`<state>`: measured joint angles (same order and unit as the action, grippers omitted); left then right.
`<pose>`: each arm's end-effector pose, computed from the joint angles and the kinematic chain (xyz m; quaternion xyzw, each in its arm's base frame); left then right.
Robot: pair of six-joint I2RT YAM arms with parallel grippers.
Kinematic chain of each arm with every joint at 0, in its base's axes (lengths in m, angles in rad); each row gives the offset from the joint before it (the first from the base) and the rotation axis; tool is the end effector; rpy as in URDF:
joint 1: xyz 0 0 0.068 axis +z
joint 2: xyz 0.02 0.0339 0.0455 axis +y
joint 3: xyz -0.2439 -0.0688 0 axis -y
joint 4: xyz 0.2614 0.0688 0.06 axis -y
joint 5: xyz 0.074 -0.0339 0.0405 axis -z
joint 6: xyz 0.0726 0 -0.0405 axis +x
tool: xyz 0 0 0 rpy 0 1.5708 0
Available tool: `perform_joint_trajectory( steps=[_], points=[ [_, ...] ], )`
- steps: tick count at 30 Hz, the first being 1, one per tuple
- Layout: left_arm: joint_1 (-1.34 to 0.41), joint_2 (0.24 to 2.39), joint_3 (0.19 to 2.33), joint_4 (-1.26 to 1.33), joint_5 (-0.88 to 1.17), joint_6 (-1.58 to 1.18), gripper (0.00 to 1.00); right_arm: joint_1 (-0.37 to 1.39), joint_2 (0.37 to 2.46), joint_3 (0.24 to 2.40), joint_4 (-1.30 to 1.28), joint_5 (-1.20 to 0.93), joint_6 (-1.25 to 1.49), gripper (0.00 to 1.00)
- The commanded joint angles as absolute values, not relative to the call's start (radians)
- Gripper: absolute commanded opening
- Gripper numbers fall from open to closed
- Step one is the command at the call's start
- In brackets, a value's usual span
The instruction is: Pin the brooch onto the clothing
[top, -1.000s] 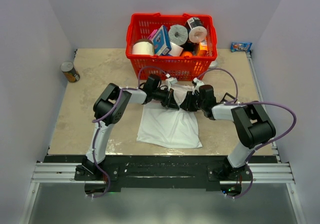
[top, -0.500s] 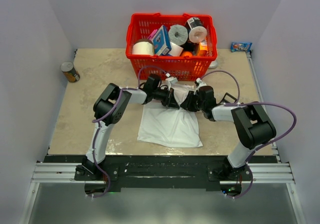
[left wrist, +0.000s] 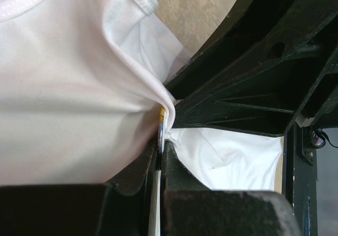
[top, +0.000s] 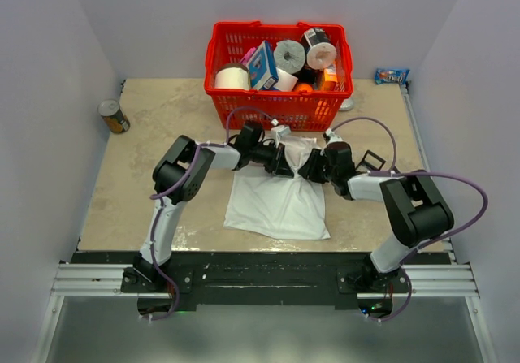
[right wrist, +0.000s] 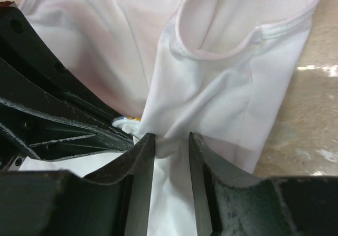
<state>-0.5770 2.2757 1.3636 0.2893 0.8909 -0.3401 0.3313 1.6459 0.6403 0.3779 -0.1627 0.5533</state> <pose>0.3737 -0.3106 0.0595 0.2902 0.7741 -0.5261 0.1997 0.3242 0.1239 0.0826 0.0617 0.8865 0.2592 0.3782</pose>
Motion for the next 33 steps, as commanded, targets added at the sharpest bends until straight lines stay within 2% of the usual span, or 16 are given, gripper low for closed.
perform_joint_trajectory(
  steps=[1,2,3,4,5,6,11,15,20,26,33],
  points=[
    [-0.591,2.247,1.362,0.232,0.87,-0.328,0.04,0.316,1.542,0.627,0.348,-0.092,0.525,0.4],
    [-0.591,2.241,1.362,0.23,0.865,-0.324,0.16,0.316,1.498,0.626,0.312,-0.083,0.52,0.45],
    [-0.589,2.224,1.361,0.227,0.861,-0.321,0.23,0.316,1.468,0.624,0.292,-0.063,0.512,0.56],
    [-0.586,2.215,1.359,0.222,0.848,-0.315,0.3,0.316,1.442,0.623,0.273,-0.055,0.508,0.62],
    [-0.583,2.204,1.358,0.222,0.842,-0.313,0.42,0.316,1.392,0.623,0.235,-0.048,0.503,0.66],
    [-0.58,2.182,1.355,0.218,0.828,-0.31,0.47,0.311,1.369,0.62,0.215,-0.031,0.5,0.71],
    [-0.575,2.079,1.377,0.069,0.686,-0.181,0.77,0.284,1.24,0.623,0.054,0.017,0.48,0.79],
    [-0.575,1.932,1.405,-0.081,0.499,-0.097,0.83,0.193,1.128,0.62,-0.064,0.054,0.465,0.81],
    [-0.577,1.705,1.41,-0.279,0.336,-0.048,0.88,0.036,1.109,0.614,-0.153,0.031,0.449,0.83],
    [-0.574,1.436,1.222,-0.319,0.322,-0.031,0.96,-0.118,1.127,0.606,-0.198,0.031,0.451,0.83],
    [-0.574,1.358,1.166,-0.316,0.301,-0.026,0.99,-0.218,1.134,0.618,-0.258,0.103,0.457,0.81]
  ],
)
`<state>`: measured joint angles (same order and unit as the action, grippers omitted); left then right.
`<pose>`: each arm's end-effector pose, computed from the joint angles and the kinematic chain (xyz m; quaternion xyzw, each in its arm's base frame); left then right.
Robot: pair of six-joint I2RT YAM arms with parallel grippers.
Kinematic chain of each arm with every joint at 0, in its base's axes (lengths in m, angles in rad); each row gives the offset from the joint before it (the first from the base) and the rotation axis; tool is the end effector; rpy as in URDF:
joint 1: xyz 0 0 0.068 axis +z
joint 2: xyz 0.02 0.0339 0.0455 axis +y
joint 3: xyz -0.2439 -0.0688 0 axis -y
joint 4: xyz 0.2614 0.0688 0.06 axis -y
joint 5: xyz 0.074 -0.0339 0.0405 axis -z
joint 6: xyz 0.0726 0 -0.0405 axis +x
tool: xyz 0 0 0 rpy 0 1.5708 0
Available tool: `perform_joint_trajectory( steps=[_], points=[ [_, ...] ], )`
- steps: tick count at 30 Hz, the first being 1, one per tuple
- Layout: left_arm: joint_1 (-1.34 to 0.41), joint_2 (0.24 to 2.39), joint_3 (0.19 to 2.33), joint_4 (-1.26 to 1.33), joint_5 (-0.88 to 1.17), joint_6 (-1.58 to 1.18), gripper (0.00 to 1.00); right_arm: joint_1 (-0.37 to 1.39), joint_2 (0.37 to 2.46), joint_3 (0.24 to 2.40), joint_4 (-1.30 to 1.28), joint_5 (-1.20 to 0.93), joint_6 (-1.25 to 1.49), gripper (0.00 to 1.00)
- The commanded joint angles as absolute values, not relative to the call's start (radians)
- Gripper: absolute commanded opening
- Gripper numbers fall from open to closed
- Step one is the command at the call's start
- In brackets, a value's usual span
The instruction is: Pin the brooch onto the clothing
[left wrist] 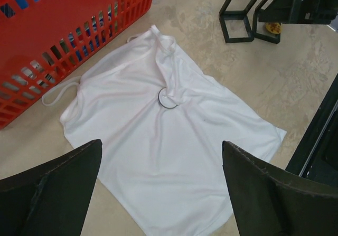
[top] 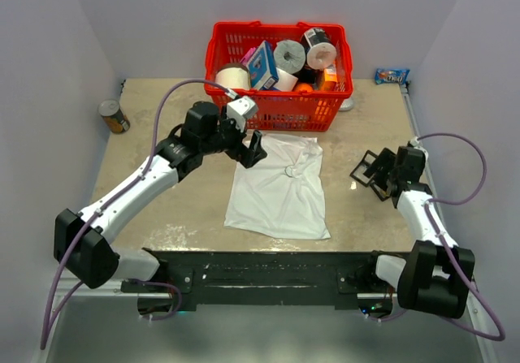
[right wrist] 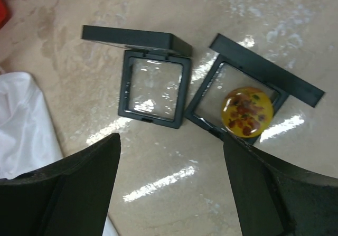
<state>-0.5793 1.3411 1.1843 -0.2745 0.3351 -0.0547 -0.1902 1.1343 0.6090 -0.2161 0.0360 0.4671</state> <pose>0.2895 -0.2179 0.3098 0.3022 0.7785 -0.2992 0.4616 0.2757 -0.0557 0.1564 0.3022 0.8638 0.0393 0.4013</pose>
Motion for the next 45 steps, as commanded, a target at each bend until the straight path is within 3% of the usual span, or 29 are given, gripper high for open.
perform_joint_trajectory(
  steps=[1,6,32,45],
  points=[
    [-0.574,1.356,1.164,-0.316,0.296,-0.028,0.99,-0.224,1.138,0.624,-0.271,0.116,0.459,0.81],
    [-0.574,1.361,1.181,-0.354,0.268,-0.031,0.92,-0.259,1.209,0.657,-0.27,0.178,0.451,0.81],
    [-0.574,1.333,1.169,-0.348,0.267,-0.015,0.92,-0.339,1.359,0.699,-0.215,0.192,0.456,0.78],
    [-0.574,1.321,1.167,-0.345,0.265,-0.012,0.92,-0.339,1.405,0.698,-0.186,0.176,0.453,0.66]
  ],
)
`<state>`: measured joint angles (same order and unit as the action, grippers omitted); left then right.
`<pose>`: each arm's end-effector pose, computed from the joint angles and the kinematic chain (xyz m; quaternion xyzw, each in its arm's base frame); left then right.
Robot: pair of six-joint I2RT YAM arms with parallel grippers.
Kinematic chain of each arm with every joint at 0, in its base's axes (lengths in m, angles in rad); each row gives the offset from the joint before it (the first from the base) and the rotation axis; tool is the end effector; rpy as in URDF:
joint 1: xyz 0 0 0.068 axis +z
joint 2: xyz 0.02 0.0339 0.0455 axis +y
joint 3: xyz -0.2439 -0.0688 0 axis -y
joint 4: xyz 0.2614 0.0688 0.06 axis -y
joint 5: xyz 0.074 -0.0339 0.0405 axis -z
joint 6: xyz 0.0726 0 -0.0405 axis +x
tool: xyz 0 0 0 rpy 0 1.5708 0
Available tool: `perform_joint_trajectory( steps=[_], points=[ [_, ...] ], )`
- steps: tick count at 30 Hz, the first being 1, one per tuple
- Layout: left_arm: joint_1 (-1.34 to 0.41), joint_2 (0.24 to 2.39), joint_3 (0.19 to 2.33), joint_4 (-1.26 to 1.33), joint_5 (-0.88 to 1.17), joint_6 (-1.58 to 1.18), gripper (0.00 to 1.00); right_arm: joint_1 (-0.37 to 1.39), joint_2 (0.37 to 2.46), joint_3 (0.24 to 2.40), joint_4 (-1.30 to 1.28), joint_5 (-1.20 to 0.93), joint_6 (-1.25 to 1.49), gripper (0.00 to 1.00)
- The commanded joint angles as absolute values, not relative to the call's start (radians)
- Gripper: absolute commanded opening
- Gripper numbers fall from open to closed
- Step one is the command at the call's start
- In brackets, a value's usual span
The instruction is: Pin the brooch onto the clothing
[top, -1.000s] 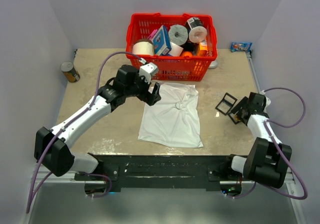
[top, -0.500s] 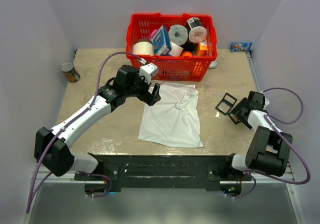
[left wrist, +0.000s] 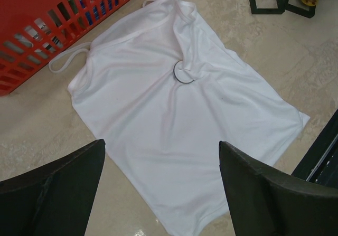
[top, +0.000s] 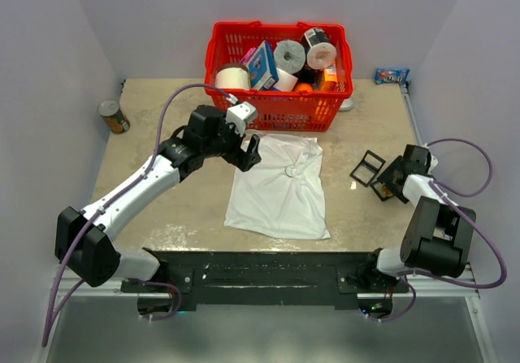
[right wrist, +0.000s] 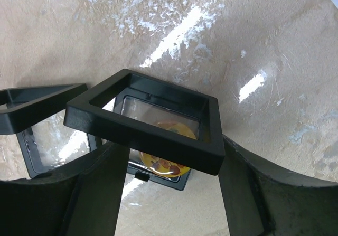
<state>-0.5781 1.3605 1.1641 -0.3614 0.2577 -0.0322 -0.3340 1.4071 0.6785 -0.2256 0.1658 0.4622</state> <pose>0.2910 -0.2119 0.2835 0.2938 0.8183 -0.2517 0.4251 0.2790 -0.1095 0.1061 0.3913 0.8656 -0.0594 0.3068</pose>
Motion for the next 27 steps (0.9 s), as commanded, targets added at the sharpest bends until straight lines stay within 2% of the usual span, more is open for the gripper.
perform_joint_trajectory(
  steps=[1,12,23,27],
  points=[
    [-0.575,1.318,1.167,-0.345,0.265,-0.011,0.92,-0.339,1.408,0.698,-0.183,0.173,0.451,0.66],
    [-0.574,1.31,1.164,-0.345,0.262,-0.009,0.92,-0.339,1.434,0.692,-0.173,0.15,0.465,0.6],
    [-0.574,1.302,1.164,-0.344,0.262,-0.011,0.92,-0.339,1.419,0.681,-0.175,0.13,0.477,0.43],
    [-0.574,1.301,1.164,-0.344,0.262,-0.011,0.92,-0.339,1.41,0.683,-0.186,0.127,0.472,0.4]
  ],
)
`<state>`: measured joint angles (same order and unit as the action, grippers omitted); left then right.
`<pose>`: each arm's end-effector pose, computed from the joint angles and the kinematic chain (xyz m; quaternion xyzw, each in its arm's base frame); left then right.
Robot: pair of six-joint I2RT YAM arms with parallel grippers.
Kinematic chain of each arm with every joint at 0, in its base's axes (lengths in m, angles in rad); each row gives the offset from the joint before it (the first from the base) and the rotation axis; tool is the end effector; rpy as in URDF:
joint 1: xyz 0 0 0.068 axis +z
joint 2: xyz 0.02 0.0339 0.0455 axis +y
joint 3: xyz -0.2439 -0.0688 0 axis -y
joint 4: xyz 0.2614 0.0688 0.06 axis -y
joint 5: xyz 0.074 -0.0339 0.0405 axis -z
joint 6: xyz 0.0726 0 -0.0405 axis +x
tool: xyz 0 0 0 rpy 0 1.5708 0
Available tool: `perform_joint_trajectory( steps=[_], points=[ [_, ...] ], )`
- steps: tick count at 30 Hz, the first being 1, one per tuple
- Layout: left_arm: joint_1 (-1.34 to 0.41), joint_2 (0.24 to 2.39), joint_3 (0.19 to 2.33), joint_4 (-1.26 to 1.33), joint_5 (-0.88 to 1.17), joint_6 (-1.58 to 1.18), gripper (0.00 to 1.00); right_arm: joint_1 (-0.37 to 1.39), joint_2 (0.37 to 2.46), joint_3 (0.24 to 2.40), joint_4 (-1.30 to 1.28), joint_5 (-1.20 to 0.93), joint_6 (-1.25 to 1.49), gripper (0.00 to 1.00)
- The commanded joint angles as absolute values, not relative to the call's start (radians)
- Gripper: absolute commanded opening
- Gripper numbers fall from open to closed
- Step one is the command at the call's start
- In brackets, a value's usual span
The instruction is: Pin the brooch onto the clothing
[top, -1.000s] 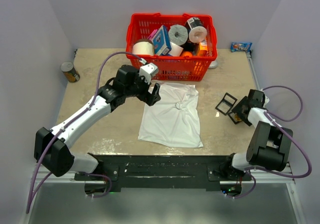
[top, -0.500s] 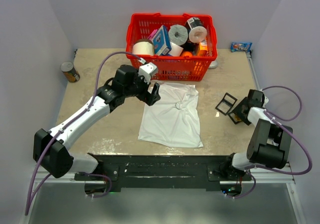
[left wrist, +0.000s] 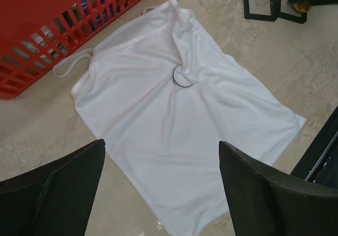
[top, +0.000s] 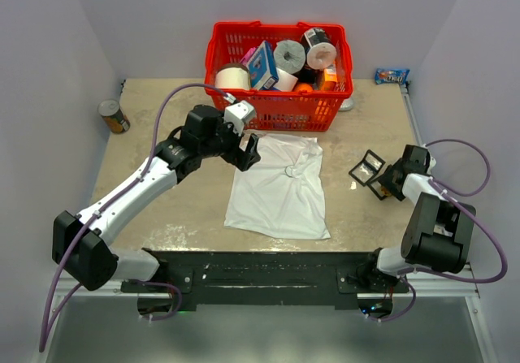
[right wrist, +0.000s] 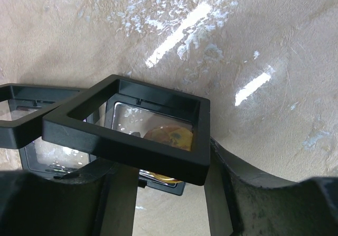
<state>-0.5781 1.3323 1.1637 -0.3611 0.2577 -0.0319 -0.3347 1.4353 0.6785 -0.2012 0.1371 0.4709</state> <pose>0.2869 -0.2093 0.2929 0.2936 0.8112 -0.2544 0.4370 0.2822 -0.1086 0.0999 0.3919 0.8670 -0.0447 0.3047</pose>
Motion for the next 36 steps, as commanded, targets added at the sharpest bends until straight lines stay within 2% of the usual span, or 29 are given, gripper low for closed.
perform_joint_trajectory(
  steps=[1,9,16,24,28,29,33,36],
  points=[
    [-0.574,1.299,1.164,-0.344,0.262,-0.009,0.92,-0.339,1.401,0.684,-0.19,0.126,0.471,0.39],
    [-0.575,1.299,1.161,-0.339,0.27,-0.017,0.92,-0.339,1.289,0.689,-0.233,0.126,0.456,0.34],
    [-0.574,1.295,1.16,-0.321,0.281,-0.035,0.92,-0.307,1.217,0.669,-0.235,0.043,0.489,0.3],
    [-0.561,1.283,1.143,-0.27,0.318,-0.101,0.92,-0.069,1.143,0.609,-0.177,0.035,0.597,0.29],
    [-0.566,1.243,1.056,-0.082,0.337,-0.243,0.9,-0.02,1.108,0.56,-0.109,0.018,0.617,0.29],
    [-0.578,1.22,0.97,-0.019,0.339,-0.27,0.9,-0.008,1.101,0.554,-0.091,0.014,0.623,0.29],
    [-0.659,1.221,0.701,0.457,0.276,-0.414,0.88,0.107,1.048,0.517,-0.037,0.009,0.716,0.28],
    [-0.741,1.29,0.603,0.648,0.197,-0.482,0.88,0.205,1.026,0.492,0.027,0.017,0.81,0.28]
  ],
)
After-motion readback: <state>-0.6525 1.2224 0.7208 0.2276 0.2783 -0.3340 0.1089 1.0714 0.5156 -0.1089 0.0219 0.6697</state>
